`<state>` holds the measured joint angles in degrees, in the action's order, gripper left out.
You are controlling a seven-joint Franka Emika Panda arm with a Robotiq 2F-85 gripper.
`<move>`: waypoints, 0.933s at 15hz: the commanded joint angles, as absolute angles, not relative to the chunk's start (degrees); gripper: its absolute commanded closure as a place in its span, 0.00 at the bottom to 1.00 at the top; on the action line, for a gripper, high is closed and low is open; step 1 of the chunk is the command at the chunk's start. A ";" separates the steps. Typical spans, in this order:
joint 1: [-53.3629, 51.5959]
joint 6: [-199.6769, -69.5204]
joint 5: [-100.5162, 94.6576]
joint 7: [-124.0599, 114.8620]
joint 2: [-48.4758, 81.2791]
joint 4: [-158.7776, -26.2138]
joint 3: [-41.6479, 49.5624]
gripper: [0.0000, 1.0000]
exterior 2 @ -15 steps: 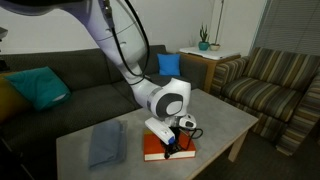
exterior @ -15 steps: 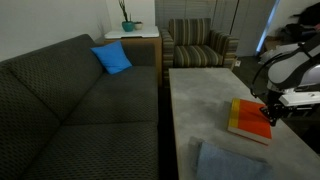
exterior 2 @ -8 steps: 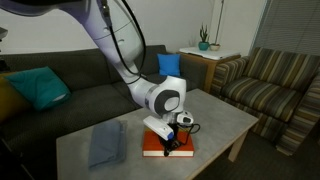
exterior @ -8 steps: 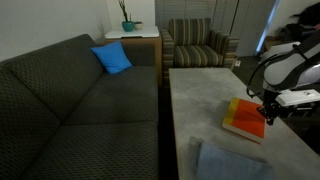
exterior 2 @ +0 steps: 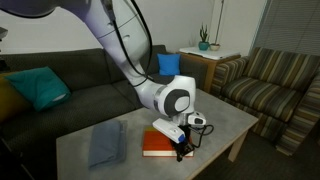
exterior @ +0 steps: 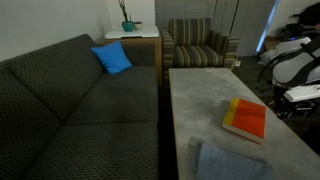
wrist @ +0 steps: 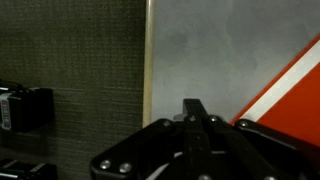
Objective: Move the book backward slightly
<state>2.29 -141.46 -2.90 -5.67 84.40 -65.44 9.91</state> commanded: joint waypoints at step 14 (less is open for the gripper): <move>10.33 -145.58 -2.21 14.47 84.32 -60.95 -2.71 1.00</move>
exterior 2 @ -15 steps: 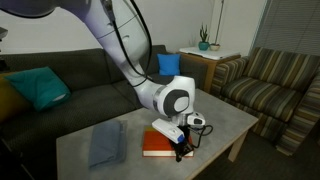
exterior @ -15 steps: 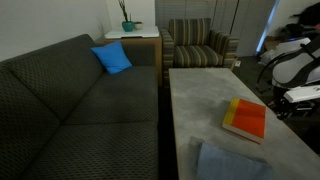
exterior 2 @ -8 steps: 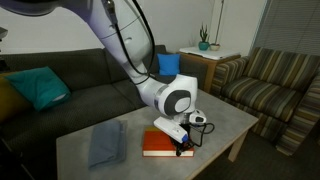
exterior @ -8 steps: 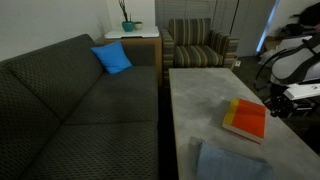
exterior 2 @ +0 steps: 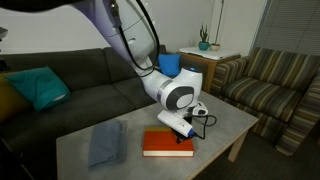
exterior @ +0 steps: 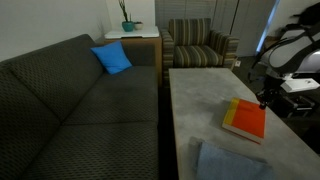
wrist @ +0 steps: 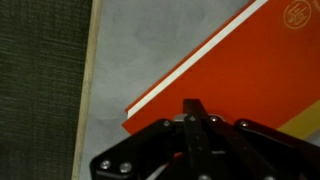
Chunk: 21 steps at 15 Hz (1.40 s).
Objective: Move the book backward slightly
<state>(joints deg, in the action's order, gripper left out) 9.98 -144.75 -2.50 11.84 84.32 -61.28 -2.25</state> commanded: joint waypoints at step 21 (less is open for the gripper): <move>11.93 -145.64 -0.18 0.65 84.55 -62.84 3.67 0.99</move>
